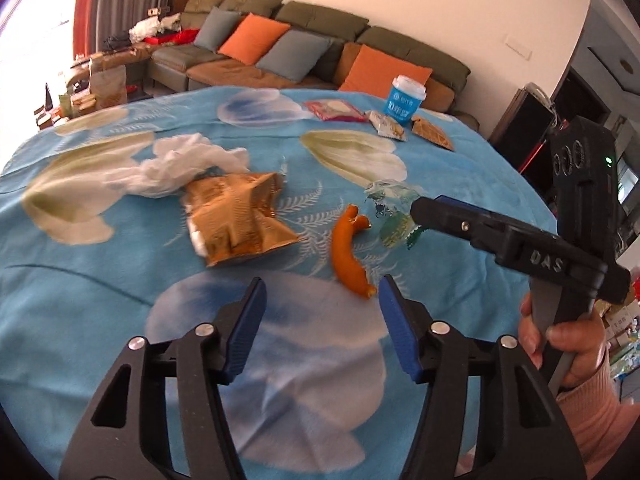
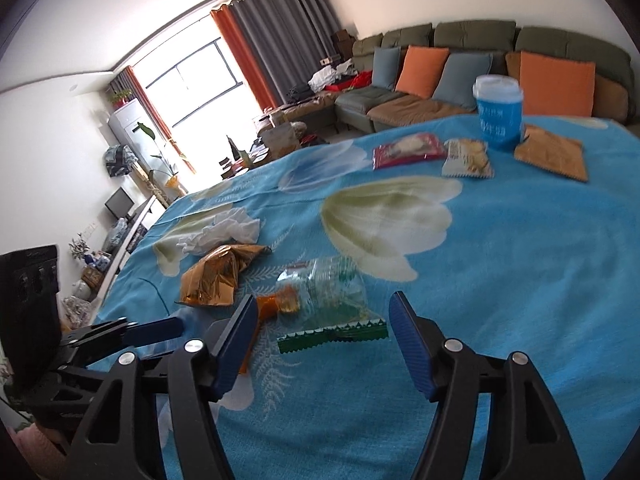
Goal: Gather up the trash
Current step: 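Grasp another orange peel with the left gripper while the right gripper grasps the clear plastic bag, then lift the orange peel and clear plastic bag and carry them toward the bin, then hold the orange peel and plastic bag above the teal bin with both grippers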
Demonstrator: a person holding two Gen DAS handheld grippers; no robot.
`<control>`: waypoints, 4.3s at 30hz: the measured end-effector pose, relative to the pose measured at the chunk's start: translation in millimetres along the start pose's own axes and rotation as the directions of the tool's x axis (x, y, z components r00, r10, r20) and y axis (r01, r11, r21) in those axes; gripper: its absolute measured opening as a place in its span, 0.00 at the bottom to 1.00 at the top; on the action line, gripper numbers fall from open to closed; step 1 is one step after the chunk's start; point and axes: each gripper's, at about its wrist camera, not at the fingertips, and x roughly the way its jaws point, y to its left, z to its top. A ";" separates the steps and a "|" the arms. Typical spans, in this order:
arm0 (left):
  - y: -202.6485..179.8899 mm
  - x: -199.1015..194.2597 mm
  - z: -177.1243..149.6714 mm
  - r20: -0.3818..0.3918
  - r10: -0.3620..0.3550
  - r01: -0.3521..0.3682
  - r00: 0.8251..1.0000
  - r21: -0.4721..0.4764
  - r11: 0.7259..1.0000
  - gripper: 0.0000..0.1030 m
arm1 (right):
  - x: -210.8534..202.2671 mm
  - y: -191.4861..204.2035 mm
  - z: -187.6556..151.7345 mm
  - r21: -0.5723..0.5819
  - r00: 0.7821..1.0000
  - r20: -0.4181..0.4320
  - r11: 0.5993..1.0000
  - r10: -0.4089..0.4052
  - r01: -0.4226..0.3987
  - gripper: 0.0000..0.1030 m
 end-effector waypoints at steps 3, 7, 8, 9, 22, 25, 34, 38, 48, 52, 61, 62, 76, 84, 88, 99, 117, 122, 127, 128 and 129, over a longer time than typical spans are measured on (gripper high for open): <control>-0.5 18.5 8.1 -0.047 -0.017 0.017 0.999 -0.012 1.000 0.52 | 1.8 -6.3 -1.4 0.030 1.000 -0.012 0.999 0.022 -0.021 0.50; -6.1 32.2 13.5 -0.072 -0.015 0.015 0.997 0.001 1.000 0.49 | 1.8 -13.1 -3.0 0.047 0.999 -0.018 0.998 0.040 -0.039 0.35; -7.9 34.4 15.6 -0.074 -0.020 0.020 0.997 0.002 1.000 0.45 | 1.7 -14.2 -3.0 0.051 0.999 -0.018 0.998 0.044 -0.043 0.33; -8.7 35.7 16.4 -0.076 -0.025 0.026 0.997 0.003 1.000 0.43 | 1.2 -15.6 -3.2 0.059 0.998 -0.017 0.997 0.052 -0.051 0.30; -11.1 35.8 12.8 -0.062 -0.021 0.022 0.998 0.014 1.000 0.16 | -4.6 -12.3 -2.0 0.039 0.998 0.007 0.997 0.069 -0.069 0.13; -7.8 26.0 9.4 -0.046 -0.024 0.024 0.999 0.007 1.000 0.15 | -6.6 -11.0 0.4 0.036 0.997 0.021 0.996 0.078 -0.079 0.13; 12.1 -17.2 -1.7 0.016 0.000 0.000 1.000 -0.018 1.000 0.13 | -14.0 6.6 3.8 -0.002 0.991 0.050 0.992 0.123 -0.123 0.13; 29.5 -40.1 -9.6 0.043 0.024 -0.022 0.999 -0.055 0.998 0.13 | -12.6 17.8 4.8 -0.021 0.986 0.053 0.988 0.156 -0.155 0.13; 66.4 -89.4 -30.3 0.090 0.097 -0.084 0.991 -0.141 0.986 0.13 | 2.4 59.7 3.1 -0.081 0.967 0.025 0.965 0.254 -0.251 0.13; 78.7 -106.5 -39.6 0.102 0.130 -0.111 0.986 -0.168 0.979 0.13 | 10.4 76.9 1.6 -0.099 0.956 0.004 0.952 0.292 -0.290 0.13; 107.8 -139.0 -59.0 0.120 0.196 -0.164 0.973 -0.238 0.957 0.13 | 27.1 117.2 -2.9 -0.145 0.933 -0.052 0.921 0.357 -0.361 0.13; 110.1 -141.3 -60.6 0.122 0.201 -0.167 0.972 -0.244 0.955 0.13 | 28.6 120.9 -3.4 -0.148 0.930 -0.059 0.918 0.363 -0.367 0.13; 144.9 -170.6 -86.0 0.138 0.265 -0.206 0.954 -0.336 0.919 0.12 | 47.9 165.9 -9.7 -0.190 0.905 -0.131 0.886 0.405 -0.424 0.13; 157.1 -185.1 -96.6 0.147 0.305 -0.233 0.941 -0.370 0.899 0.12 | 53.1 185.7 -11.2 -0.211 0.892 -0.161 0.868 0.423 -0.450 0.13; 165.2 -195.0 -102.4 0.154 0.326 -0.246 0.933 -0.390 0.887 0.12 | 55.1 198.3 -11.7 -0.228 0.883 -0.176 0.854 0.436 -0.467 0.13; 180.9 -221.7 -116.0 0.171 0.389 -0.285 0.905 -0.434 0.855 0.12 | 64.6 234.9 -16.3 -0.260 0.853 -0.223 0.815 0.472 -0.518 0.13; 212.0 -260.4 -143.0 0.173 0.475 -0.329 0.862 -0.522 0.787 0.12 | 82.8 293.8 -19.3 -0.311 0.799 -0.307 0.739 0.517 -0.598 0.13; 221.8 -270.7 -150.0 0.171 0.499 -0.339 0.850 -0.548 0.765 0.12 | 91.0 309.2 -21.6 -0.318 0.784 -0.335 0.720 0.523 -0.616 0.13; 227.8 -281.6 -155.9 0.171 0.526 -0.353 0.833 -0.568 0.744 0.12 | 97.5 325.5 -23.9 -0.332 0.771 -0.360 0.700 0.525 -0.632 0.13; 228.7 -283.0 -156.4 0.171 0.530 -0.355 0.831 -0.571 0.740 0.12 | 99.5 328.7 -24.3 -0.336 0.770 -0.364 0.697 0.524 -0.633 0.13; 230.1 -284.6 -157.4 0.171 0.535 -0.357 0.828 -0.574 0.737 0.12 | 100.8 331.5 -24.7 -0.340 0.768 -0.369 0.693 0.524 -0.636 0.13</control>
